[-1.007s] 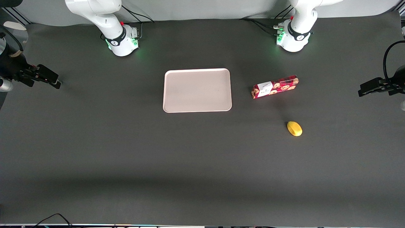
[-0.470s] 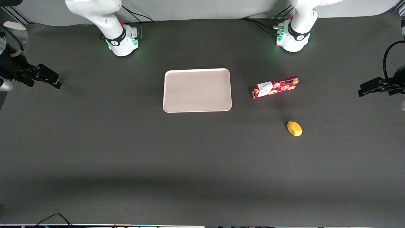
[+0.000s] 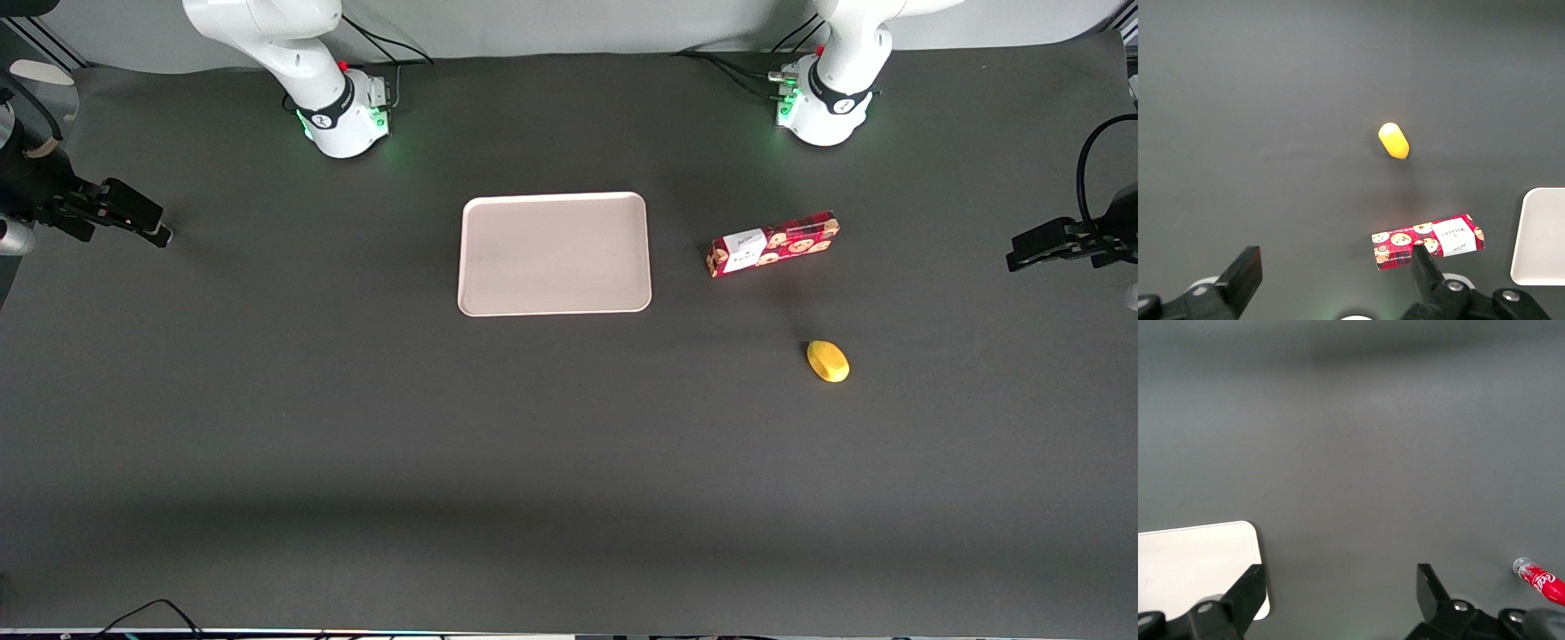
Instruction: Place coke bottle on tray
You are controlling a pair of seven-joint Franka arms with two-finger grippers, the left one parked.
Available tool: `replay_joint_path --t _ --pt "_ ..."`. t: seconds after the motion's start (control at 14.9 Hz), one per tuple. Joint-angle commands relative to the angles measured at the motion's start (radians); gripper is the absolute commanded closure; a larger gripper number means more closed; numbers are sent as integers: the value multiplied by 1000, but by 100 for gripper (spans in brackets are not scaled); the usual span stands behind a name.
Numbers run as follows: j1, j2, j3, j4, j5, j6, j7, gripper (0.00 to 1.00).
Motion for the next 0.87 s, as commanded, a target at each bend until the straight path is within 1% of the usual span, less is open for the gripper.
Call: replay_joint_path --t 0.0,0.07,0.27,0.54,0.6,0.74,0.81 --pt "-3 7 6 54 -5 -19 26 0" --pt "-9 3 -4 78 5 -27 14 0" --pt "3 -2 16 79 -17 -68 24 0" --pt "-4 -14 17 82 -8 -74 21 0" --pt "-3 -20 19 82 -8 -97 20 0" --pt "-10 -32 11 73 -24 -133 -2 0" --pt "-30 -36 2 59 -28 -153 -69 0"
